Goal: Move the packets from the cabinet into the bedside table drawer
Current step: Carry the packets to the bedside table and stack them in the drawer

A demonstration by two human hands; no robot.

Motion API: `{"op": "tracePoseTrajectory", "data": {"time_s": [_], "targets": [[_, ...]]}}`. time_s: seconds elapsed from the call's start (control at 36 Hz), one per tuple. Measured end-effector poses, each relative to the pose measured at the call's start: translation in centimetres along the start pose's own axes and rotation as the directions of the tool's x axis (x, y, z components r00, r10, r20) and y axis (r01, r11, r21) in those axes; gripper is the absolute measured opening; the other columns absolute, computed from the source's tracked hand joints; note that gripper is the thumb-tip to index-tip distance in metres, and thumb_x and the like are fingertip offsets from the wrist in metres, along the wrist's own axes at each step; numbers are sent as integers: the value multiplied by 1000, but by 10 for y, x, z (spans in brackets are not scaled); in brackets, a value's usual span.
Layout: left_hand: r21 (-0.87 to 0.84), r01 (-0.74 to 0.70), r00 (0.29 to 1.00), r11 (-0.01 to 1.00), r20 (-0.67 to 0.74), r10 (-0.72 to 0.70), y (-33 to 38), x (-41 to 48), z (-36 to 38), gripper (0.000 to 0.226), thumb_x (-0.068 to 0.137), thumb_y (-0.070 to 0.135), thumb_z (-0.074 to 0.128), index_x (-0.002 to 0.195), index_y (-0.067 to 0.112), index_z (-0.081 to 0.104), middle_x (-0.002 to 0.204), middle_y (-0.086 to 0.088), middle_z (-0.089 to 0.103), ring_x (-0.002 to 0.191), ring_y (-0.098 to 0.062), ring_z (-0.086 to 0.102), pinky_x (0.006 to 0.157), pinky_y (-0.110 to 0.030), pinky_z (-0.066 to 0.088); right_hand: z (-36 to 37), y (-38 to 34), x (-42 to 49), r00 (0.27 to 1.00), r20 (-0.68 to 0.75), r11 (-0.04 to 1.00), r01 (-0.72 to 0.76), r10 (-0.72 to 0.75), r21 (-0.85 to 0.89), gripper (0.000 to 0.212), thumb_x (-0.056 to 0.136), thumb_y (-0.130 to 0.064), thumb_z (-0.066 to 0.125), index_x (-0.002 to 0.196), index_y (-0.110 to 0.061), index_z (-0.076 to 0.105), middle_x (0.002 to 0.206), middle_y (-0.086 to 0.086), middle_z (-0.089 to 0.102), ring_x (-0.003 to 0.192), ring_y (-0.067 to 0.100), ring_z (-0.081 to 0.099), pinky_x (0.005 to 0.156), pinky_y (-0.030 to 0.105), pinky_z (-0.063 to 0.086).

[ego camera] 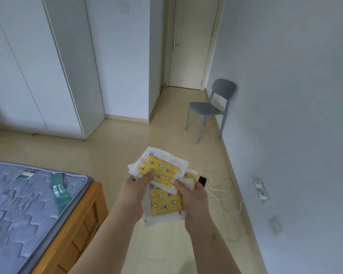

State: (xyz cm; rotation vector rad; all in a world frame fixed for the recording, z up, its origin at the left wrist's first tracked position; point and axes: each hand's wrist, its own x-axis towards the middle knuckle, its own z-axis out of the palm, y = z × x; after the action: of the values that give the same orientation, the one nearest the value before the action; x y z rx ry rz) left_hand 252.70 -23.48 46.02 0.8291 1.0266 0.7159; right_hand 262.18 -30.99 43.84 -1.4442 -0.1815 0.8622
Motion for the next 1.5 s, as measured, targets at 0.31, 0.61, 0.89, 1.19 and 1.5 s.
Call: {"op": "tracePoseTrajectory", "data": {"time_s": [0.31, 0.61, 0.89, 1.19, 1.5], "targets": [[-141, 14, 1000, 990, -20, -17, 89, 222, 50, 13, 90, 16, 60, 103, 11, 62, 98, -16, 70, 86, -35, 67, 61, -44, 54, 99, -88, 232, 987, 159, 995, 16, 0, -98, 10, 84, -10, 67, 91, -10, 61, 93, 13, 69, 79, 28, 68, 67, 37, 58], [-243, -55, 973, 969, -230, -3, 177, 424, -30, 22, 89, 19, 63, 109, 11, 62, 106, -19, 68, 96, -41, 65, 85, -61, 49, 293, -91, 390, 937, 340, 972, 6, 77, -235, 5, 89, -14, 60, 92, -9, 61, 95, 17, 69, 84, 36, 68, 76, 52, 56], [-283, -94, 960, 954, -281, 11, 293, 594, -120, 22, 89, 20, 63, 110, 11, 62, 107, -19, 69, 96, -42, 65, 86, -64, 47, 491, -114, 500, 899, 420, 970, -22, 125, -240, 9, 94, -15, 53, 91, -9, 59, 82, 12, 67, 64, 24, 65, 56, 33, 56], [-376, -196, 877, 905, -481, -10, 383, 740, -220, 10, 89, 19, 62, 98, 15, 62, 103, -16, 69, 95, -39, 65, 82, -58, 50, 694, -95, 617, 758, 610, 930, 12, 231, -367, 11, 91, -11, 55, 101, -11, 60, 102, 16, 69, 90, 33, 68, 77, 46, 57], [-388, -340, 709, 856, -704, -38, 490, 840, -327, 4, 91, 15, 60, 91, 12, 62, 92, -13, 70, 85, -33, 66, 68, -45, 54, 913, -78, 688, 617, 715, 875, 86, 329, -476, 6, 90, -15, 59, 90, -10, 62, 90, 14, 70, 83, 31, 68, 77, 49, 57]]}}
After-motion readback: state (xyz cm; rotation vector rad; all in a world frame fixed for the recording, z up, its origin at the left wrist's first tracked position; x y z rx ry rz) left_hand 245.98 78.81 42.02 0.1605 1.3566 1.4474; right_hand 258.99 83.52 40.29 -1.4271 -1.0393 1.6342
